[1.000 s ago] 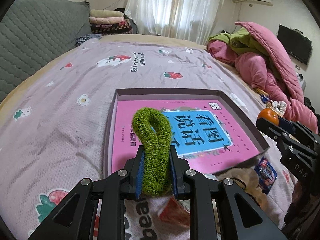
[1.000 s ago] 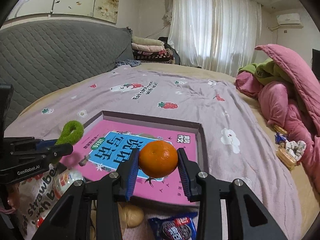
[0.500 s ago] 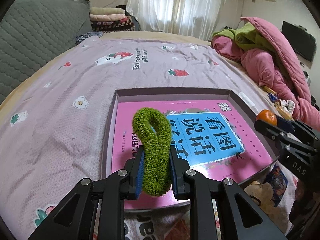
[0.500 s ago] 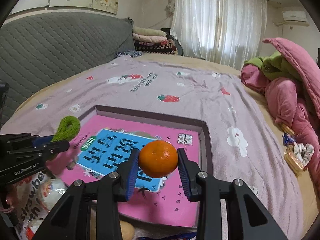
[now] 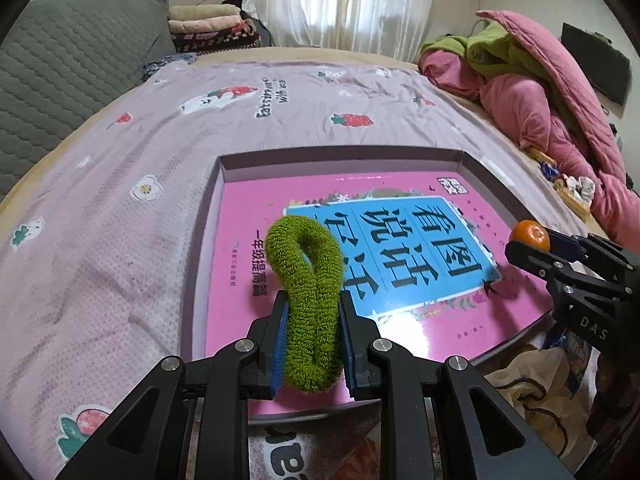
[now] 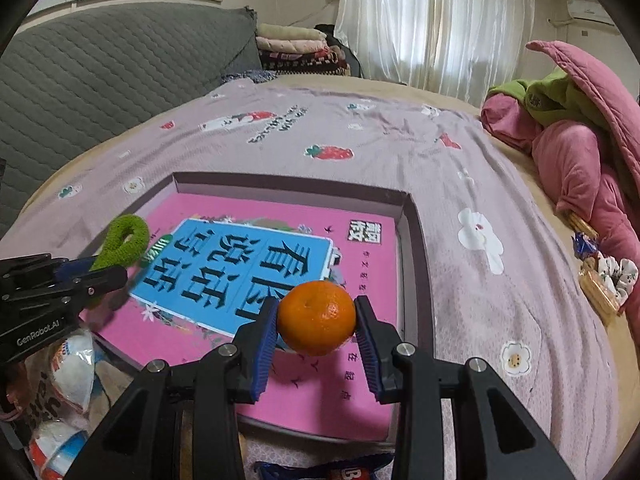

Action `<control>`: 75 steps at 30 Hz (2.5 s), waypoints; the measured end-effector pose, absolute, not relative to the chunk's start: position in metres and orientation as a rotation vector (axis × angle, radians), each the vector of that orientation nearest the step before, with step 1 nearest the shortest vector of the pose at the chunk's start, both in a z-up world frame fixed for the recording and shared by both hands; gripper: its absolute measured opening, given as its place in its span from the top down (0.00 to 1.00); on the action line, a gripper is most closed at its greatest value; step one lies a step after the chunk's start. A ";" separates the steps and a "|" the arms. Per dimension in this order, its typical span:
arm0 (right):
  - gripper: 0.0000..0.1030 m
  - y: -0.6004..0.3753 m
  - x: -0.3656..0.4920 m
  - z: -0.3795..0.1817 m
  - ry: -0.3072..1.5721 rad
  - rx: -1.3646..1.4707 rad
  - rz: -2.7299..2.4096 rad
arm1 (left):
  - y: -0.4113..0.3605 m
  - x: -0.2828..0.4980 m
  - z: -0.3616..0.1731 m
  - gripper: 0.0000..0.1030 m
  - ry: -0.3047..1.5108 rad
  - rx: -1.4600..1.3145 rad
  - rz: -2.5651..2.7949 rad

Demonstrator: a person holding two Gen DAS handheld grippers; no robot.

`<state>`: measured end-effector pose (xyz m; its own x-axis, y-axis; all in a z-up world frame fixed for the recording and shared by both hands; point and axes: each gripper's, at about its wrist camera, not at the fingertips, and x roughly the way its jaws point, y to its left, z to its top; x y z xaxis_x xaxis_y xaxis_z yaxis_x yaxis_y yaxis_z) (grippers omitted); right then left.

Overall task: Organize objects
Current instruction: 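Carry the green ring with the left tool over the tray while the right tool carries the orange there, then open the left tool to drop the ring onto the book while the right tool releases the orange, then withdraw both tools from the tray back toward the pile of items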

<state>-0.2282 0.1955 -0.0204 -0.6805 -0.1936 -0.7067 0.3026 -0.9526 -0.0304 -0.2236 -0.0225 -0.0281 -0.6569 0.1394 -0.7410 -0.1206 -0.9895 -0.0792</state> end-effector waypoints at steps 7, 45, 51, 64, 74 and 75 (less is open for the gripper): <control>0.63 0.196 -0.231 -0.031 0.216 1.135 -2.634 | -0.021 -0.226 -0.033 0.77 -0.040 -1.234 2.705; 0.57 0.204 -0.225 -0.016 0.137 1.053 -2.670 | -0.035 -0.231 -0.017 0.47 -0.140 -1.190 2.745; 0.55 0.205 -0.223 -0.012 0.128 1.035 -2.676 | -0.034 -0.232 -0.020 0.44 -0.126 -1.216 2.745; 0.48 0.209 -0.219 -0.003 0.099 0.973 -2.697 | -0.039 -0.224 -0.002 0.38 -0.153 -1.130 2.770; 0.39 0.212 -0.212 0.007 0.070 0.929 -2.694 | -0.039 -0.207 0.016 0.36 -0.143 -1.089 2.804; 0.37 0.213 -0.211 0.008 0.068 0.926 -2.695 | -0.039 -0.203 0.018 0.36 -0.144 -1.091 2.809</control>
<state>-0.2112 0.2128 0.0081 -0.7511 -0.2565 -0.6083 0.2868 -0.9567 0.0492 -0.2032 -0.0390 0.0177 -0.7317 0.1497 -0.6649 -0.0811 -0.9878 -0.1332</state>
